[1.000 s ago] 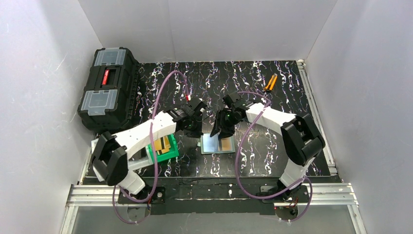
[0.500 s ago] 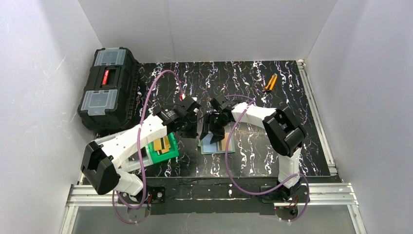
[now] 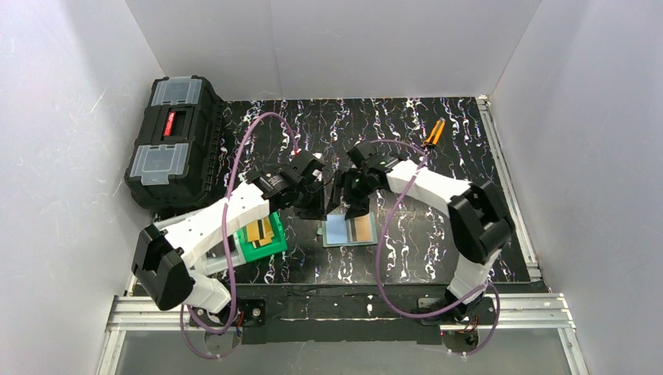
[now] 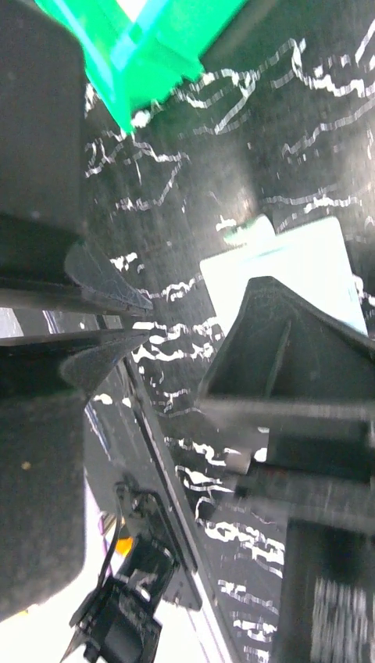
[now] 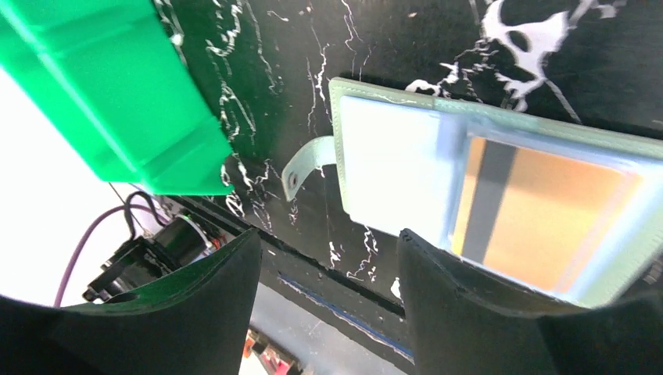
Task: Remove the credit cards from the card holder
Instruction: Remove the credit card from the card holder.
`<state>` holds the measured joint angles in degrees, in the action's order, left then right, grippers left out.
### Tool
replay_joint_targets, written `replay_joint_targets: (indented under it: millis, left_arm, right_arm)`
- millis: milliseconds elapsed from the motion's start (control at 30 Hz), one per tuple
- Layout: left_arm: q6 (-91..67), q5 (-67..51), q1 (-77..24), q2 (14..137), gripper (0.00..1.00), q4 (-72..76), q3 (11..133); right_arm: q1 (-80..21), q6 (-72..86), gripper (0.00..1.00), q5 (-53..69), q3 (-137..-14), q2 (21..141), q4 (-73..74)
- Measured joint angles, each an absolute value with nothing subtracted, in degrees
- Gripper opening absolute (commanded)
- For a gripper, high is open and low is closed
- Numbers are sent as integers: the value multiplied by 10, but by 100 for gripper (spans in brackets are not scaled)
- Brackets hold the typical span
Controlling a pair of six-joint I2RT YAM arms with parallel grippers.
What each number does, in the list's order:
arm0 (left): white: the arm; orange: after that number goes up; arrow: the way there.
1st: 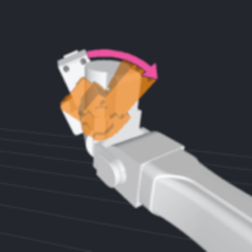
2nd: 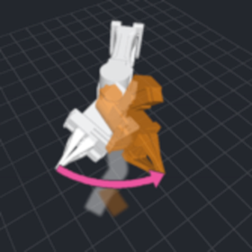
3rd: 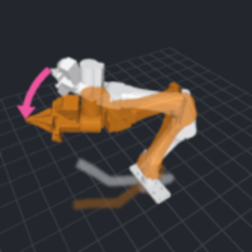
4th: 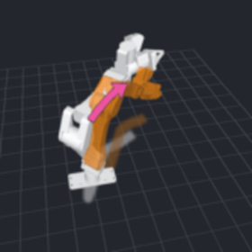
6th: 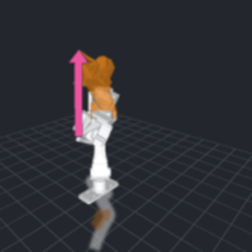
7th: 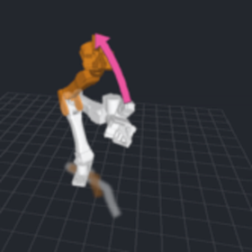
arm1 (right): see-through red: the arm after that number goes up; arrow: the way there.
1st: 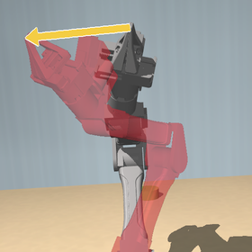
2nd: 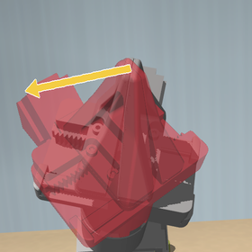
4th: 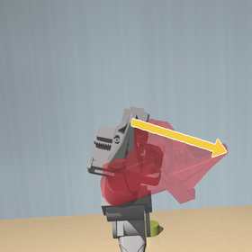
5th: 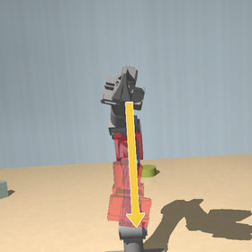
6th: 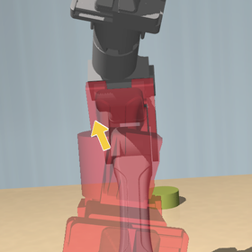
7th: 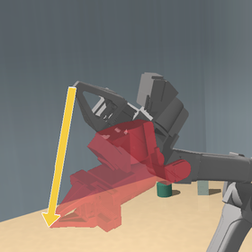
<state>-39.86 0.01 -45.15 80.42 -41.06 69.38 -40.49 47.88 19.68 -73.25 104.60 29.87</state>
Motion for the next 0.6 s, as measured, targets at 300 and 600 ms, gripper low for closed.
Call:
replay_joint_targets:
  millis: [300, 600]
  left_arm:
    - [-434, -91, -448, 893, 20, -306, 693]
    - [-453, -149, -424, 998, 18, -201, 674]
  right_arm:
    - [-337, 452, 60, 135, -630, 924, 314]
    - [-339, 420, 27, 97, -589, 938, 332]
